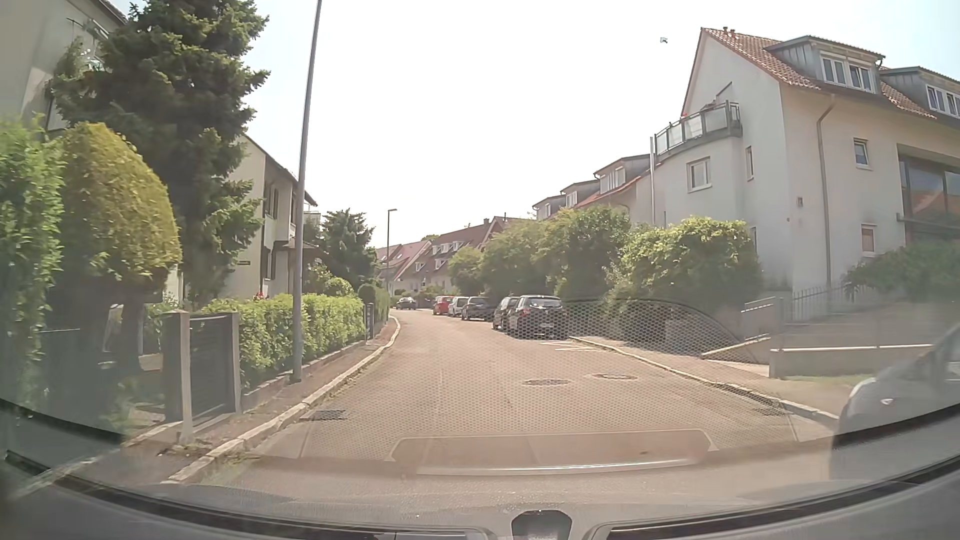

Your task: Follow the waypoints while adhering to traffic rules and regulations

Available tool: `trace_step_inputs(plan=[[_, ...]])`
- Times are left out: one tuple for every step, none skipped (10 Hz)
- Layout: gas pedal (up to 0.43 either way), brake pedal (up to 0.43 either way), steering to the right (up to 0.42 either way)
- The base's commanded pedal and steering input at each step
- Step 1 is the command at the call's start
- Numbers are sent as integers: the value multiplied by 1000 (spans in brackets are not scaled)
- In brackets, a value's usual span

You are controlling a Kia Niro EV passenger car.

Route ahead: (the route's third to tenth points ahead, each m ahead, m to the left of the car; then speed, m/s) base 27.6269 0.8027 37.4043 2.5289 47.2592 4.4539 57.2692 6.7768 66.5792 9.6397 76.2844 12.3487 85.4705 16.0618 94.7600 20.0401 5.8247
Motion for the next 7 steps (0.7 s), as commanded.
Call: trace_step_inputs(plan=[[67,0,-9],[67,0,-10],[67,0,-11],[67,0,-11],[67,0,-10],[67,0,-10],[67,0,-10]])
